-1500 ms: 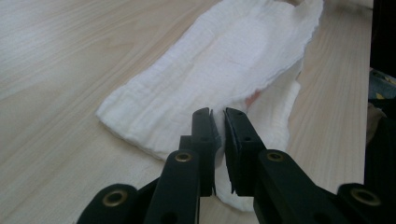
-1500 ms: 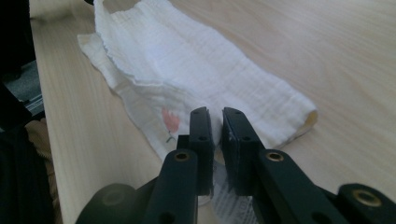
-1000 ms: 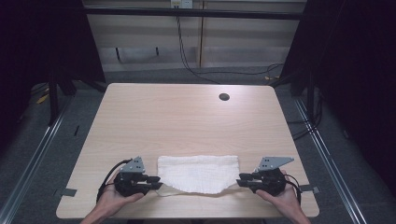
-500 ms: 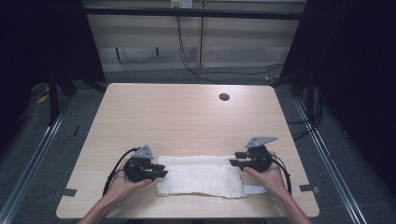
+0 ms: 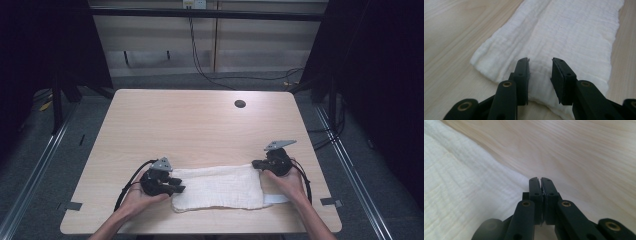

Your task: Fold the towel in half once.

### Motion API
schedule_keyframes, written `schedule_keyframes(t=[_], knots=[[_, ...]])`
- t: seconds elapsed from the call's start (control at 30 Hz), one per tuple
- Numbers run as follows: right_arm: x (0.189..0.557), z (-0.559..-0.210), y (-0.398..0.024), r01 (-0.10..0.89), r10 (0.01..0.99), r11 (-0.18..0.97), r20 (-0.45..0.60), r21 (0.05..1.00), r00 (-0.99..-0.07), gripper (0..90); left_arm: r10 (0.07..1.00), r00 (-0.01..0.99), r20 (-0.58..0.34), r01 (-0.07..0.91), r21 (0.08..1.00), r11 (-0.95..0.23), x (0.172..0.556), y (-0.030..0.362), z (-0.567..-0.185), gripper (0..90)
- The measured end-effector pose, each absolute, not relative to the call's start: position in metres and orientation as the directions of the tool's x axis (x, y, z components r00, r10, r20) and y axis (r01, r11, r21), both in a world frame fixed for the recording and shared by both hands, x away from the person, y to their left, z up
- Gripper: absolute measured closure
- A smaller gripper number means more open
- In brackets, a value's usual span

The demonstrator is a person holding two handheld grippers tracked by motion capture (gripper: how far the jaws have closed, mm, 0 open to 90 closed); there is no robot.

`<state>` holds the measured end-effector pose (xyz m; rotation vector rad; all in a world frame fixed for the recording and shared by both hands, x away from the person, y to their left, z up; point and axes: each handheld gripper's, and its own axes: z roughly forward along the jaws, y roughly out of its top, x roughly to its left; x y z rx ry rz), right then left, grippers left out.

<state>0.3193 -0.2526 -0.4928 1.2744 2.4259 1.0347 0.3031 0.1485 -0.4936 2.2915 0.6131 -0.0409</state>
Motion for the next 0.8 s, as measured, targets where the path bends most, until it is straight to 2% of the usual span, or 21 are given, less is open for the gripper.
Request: schedule_keyframes(t=[0.2,0.3,0.43,0.53,0.7,0.8], knots=[[0.322,-0.493,-0.270,0.646,0.814,0.353,0.119,0.677,-0.569,87.7,0.397,0.895,-0.204,0.423,0.668,-0.612,0.310,0.131,-0.493,65.8],[0.319,-0.491,-0.276,0.653,0.824,0.330,0.131,0.681,-0.552,72.3,0.393,0.896,-0.205,0.421,0.672,-0.609,0.312,0.126,-0.486,60.6],[0.307,-0.484,-0.271,0.635,0.808,0.324,0.144,0.702,-0.571,60.1,0.422,0.881,-0.215,0.442,0.693,-0.569,0.319,0.131,-0.476,56.2],[0.296,-0.475,-0.257,0.608,0.778,0.328,0.159,0.723,-0.608,58.5,0.440,0.862,-0.252,0.476,0.703,-0.528,0.329,0.139,-0.472,51.3],[0.280,-0.466,-0.227,0.571,0.691,0.388,0.183,0.723,-0.700,57.3,0.481,0.830,-0.281,0.516,0.715,-0.473,0.343,0.151,-0.473,48.5],[0.276,-0.466,-0.209,0.561,0.648,0.412,0.201,0.718,-0.734,57.4,0.497,0.833,-0.242,0.504,0.702,-0.503,0.347,0.149,-0.466,46.2]])
